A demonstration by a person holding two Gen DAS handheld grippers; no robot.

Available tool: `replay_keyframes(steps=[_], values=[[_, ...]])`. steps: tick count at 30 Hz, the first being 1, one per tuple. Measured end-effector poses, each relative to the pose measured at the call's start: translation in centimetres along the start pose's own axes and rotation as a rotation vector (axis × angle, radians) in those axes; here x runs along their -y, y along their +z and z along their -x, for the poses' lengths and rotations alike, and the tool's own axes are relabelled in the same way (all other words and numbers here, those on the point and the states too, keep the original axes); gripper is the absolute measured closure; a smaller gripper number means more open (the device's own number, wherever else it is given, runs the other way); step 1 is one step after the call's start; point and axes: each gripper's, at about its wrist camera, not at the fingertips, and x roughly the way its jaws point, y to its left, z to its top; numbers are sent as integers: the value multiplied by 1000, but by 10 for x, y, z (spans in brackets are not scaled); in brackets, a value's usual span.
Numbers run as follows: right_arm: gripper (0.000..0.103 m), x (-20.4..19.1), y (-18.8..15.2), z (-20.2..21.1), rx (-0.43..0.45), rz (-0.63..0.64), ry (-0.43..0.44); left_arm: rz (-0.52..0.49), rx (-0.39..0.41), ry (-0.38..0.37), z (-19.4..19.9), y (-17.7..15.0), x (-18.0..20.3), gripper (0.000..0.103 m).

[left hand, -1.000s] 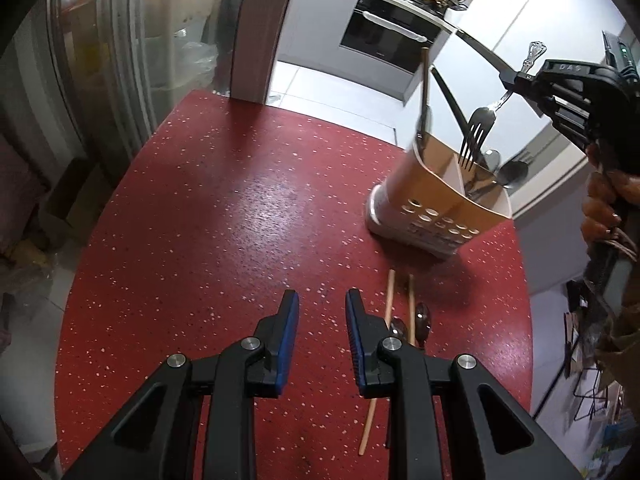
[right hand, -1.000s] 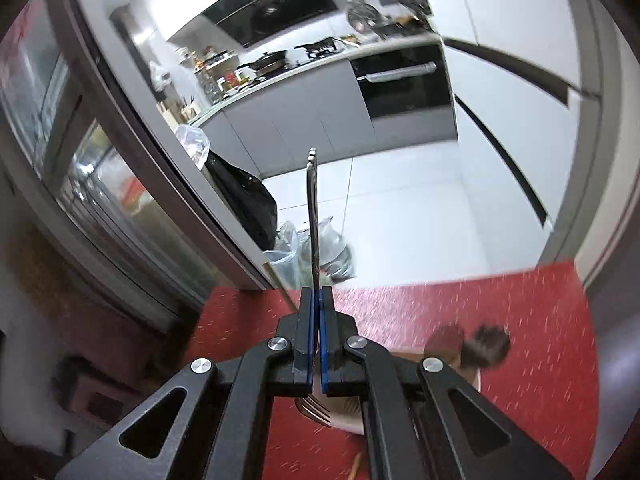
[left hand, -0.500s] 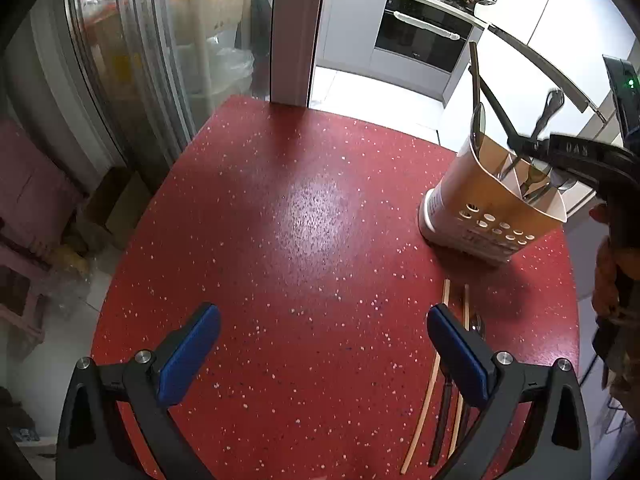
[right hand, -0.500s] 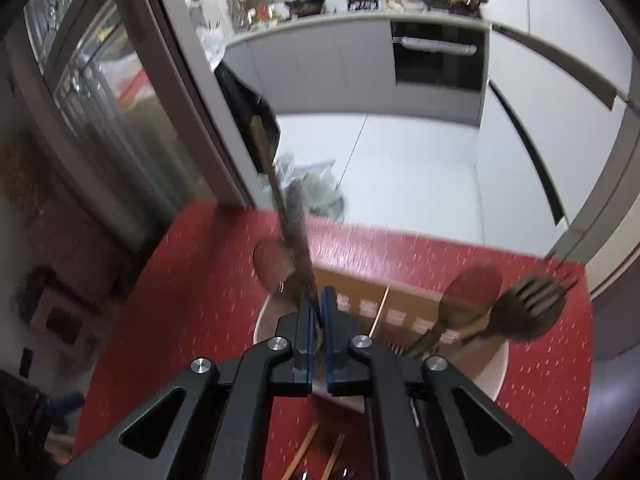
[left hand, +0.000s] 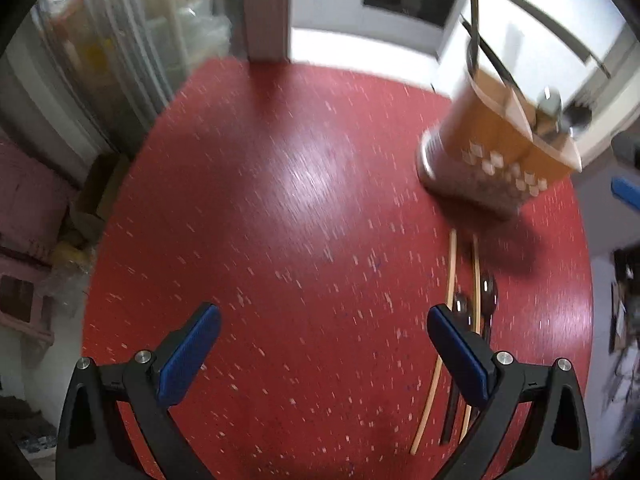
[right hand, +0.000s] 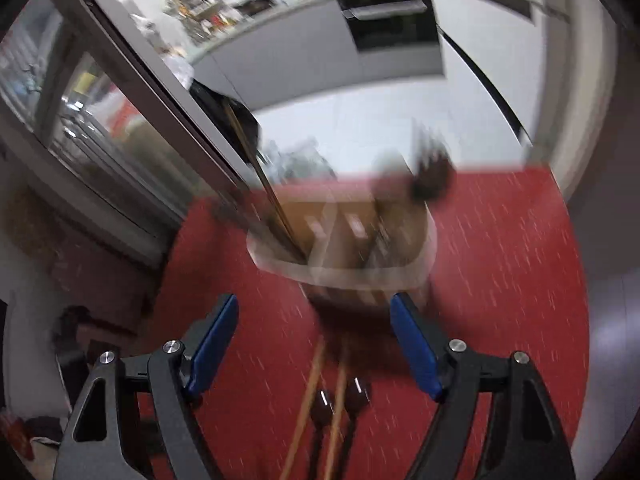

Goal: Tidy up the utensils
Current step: 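Lower both tools toward the chopsticks and brown spoons on the counter, then grasp a brown spoon with the right tool while the left tool grasps a wooden chopstick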

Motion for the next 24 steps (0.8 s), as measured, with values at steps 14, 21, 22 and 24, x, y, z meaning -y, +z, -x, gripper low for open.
replay_keyframes(steps=[14, 21, 22, 24], values=[[55, 40, -125, -84, -387, -122, -166, -144, -145, -41, -52, -52, 39, 0], [58, 23, -130, -96, -385, -48, -180, -173, -127, -51, -51, -55, 51, 0], [59, 20, -131, -100, -390, -37, -193, -183, -128, -37, -53, -56, 52, 0], [63, 19, -134, -105, -399, -15, -221, -190, -130, -18, -59, -58, 58, 0]])
